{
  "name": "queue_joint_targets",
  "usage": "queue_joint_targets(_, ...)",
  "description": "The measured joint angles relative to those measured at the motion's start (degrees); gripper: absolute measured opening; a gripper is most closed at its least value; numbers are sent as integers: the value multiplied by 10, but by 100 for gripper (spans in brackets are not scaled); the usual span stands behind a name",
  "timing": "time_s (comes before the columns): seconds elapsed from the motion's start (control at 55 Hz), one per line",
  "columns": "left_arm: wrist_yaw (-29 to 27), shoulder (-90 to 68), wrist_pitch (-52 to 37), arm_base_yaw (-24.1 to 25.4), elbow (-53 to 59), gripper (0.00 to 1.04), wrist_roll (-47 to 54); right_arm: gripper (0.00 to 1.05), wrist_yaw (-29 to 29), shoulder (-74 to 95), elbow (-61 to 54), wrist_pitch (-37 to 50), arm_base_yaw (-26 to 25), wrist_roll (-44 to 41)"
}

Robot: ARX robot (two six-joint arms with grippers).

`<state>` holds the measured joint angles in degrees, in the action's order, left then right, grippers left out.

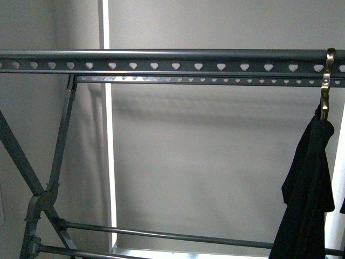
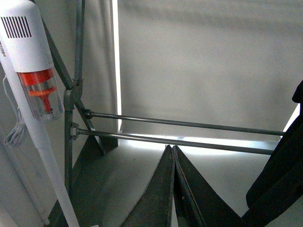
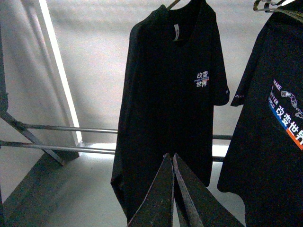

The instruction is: Hang clothes on hanger

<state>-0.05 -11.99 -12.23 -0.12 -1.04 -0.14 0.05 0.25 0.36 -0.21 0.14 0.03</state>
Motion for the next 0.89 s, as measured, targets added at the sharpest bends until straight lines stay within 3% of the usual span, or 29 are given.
queue_joint_targets(0.164, 0, 26, 26, 0, 0, 4, 0, 2, 0, 0, 0, 0, 0, 0)
queue_joint_targets(0.236, 1, 94, 111, 0, 0, 4, 0, 2, 0, 0, 0, 0, 0, 0)
queue_joint_targets(0.382, 0, 117, 120, 0, 0, 4, 0, 2, 0, 0, 0, 0, 0, 0)
queue_joint_targets(0.727, 0, 117, 121, 0, 0, 4, 0, 78, 0, 0, 0, 0, 0, 0)
queue_joint_targets(0.818, 0, 117, 121, 0, 0, 23, 0, 98, 0, 0, 0, 0, 0, 0)
queue_joint_targets(0.891, 0, 117, 121, 0, 0, 33, 0, 98, 0, 0, 0, 0, 0, 0)
